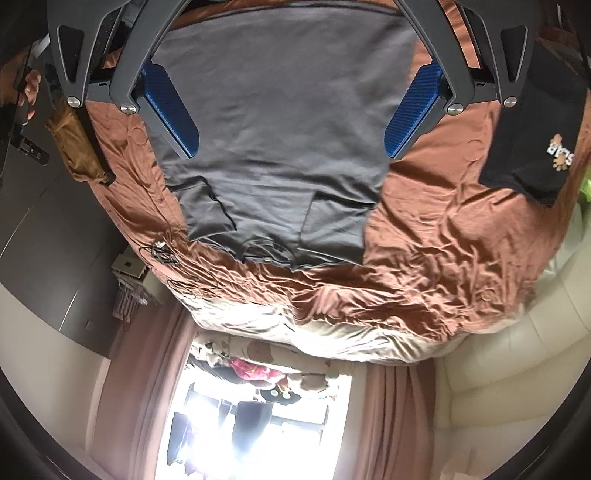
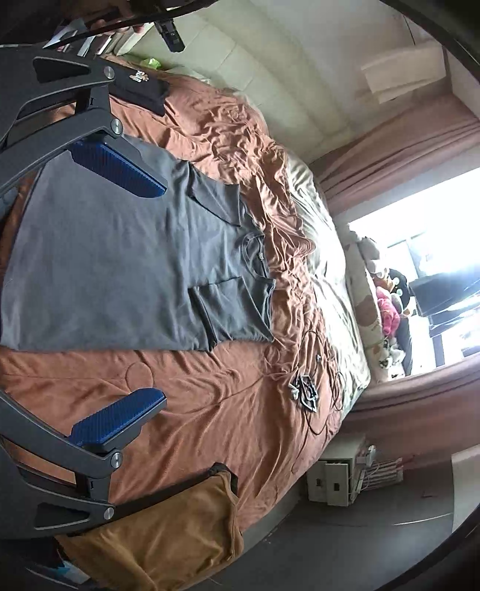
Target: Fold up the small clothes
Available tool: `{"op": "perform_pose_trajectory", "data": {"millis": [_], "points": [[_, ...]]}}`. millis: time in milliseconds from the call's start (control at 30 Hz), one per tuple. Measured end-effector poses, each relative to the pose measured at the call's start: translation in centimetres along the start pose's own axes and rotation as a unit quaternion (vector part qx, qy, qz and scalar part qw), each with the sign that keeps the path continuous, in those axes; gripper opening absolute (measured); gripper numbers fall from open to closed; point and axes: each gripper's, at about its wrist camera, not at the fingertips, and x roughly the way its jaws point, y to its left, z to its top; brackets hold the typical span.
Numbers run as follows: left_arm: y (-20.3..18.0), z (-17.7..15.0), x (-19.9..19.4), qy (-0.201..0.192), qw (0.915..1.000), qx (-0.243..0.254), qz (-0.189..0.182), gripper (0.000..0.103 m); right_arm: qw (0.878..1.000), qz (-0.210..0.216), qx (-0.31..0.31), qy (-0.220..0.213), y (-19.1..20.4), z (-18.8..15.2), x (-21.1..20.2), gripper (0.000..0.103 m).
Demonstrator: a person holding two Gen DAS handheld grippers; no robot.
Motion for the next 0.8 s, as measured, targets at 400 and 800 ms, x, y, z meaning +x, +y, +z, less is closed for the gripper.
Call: {"op": "perform_pose_trajectory", "data": {"millis": [400,800], "points": [[1.5,-7.4,-4.2,-0.015,0.9991,0.028,0.027,0.096,1.000,-0.016,-0.021,0.001,-0.5,-5.0,-3.3,0.103],[5.6,-15.8,-3.6,0.004,0.9989,-0.027,0.038,0.086,1.000,-0.017,-0.011,0.006,-2.0,-10.0,-4.9,0.103]]}}
